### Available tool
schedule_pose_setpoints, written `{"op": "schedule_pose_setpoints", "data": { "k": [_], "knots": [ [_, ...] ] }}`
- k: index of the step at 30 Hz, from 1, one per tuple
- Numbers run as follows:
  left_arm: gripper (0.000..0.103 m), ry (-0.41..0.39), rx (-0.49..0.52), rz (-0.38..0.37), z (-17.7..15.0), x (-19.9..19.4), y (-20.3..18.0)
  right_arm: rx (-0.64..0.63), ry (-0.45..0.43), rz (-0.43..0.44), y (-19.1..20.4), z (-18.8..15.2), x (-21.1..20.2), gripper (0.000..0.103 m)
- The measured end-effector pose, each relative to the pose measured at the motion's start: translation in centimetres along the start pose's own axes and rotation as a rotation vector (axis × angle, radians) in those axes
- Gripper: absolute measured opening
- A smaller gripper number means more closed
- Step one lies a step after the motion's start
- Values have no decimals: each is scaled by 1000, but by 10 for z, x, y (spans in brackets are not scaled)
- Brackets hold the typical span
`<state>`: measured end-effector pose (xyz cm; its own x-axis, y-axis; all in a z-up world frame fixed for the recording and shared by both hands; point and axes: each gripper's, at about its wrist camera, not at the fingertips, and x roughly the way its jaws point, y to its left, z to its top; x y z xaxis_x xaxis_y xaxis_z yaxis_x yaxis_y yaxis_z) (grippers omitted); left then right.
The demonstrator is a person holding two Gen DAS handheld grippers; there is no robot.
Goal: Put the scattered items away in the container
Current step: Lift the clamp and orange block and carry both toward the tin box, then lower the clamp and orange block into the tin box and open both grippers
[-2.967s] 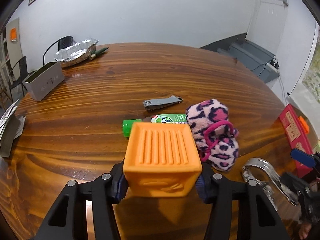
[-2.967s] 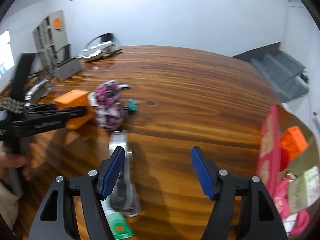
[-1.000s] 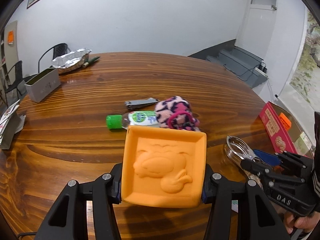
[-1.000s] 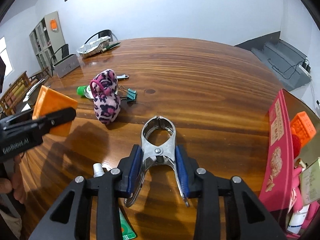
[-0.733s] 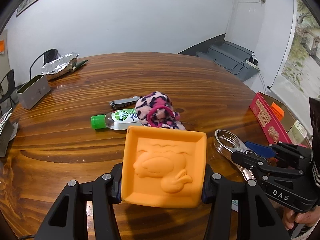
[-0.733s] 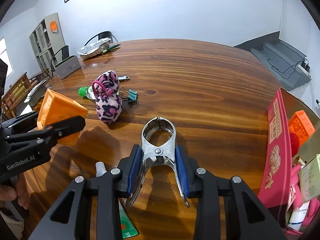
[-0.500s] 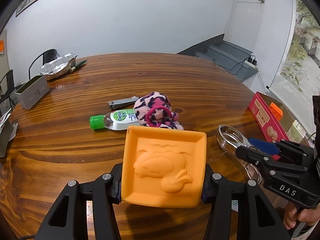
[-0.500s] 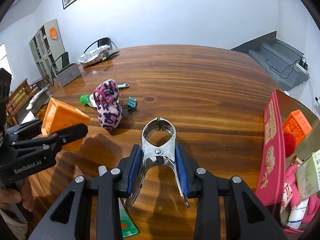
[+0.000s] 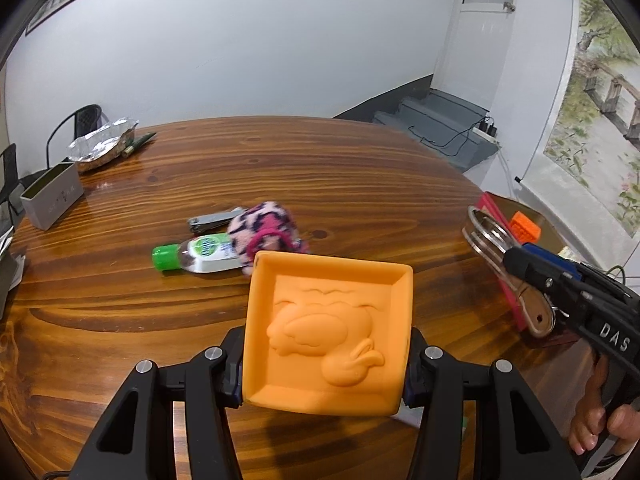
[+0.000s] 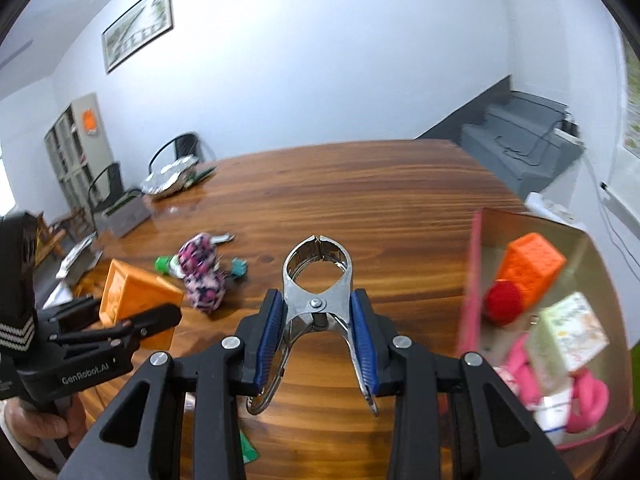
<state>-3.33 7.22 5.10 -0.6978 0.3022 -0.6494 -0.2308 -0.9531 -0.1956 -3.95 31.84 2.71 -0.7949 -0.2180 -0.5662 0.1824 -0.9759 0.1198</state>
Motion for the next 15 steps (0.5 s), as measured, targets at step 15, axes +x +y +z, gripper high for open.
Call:
{"op": "schedule_pose_setpoints", "data": {
  "k": [15],
  "knots": [
    [55,32,173,-236,33,25,-134,215,-91,-263,-136,-2,-78,39]
  ]
}}
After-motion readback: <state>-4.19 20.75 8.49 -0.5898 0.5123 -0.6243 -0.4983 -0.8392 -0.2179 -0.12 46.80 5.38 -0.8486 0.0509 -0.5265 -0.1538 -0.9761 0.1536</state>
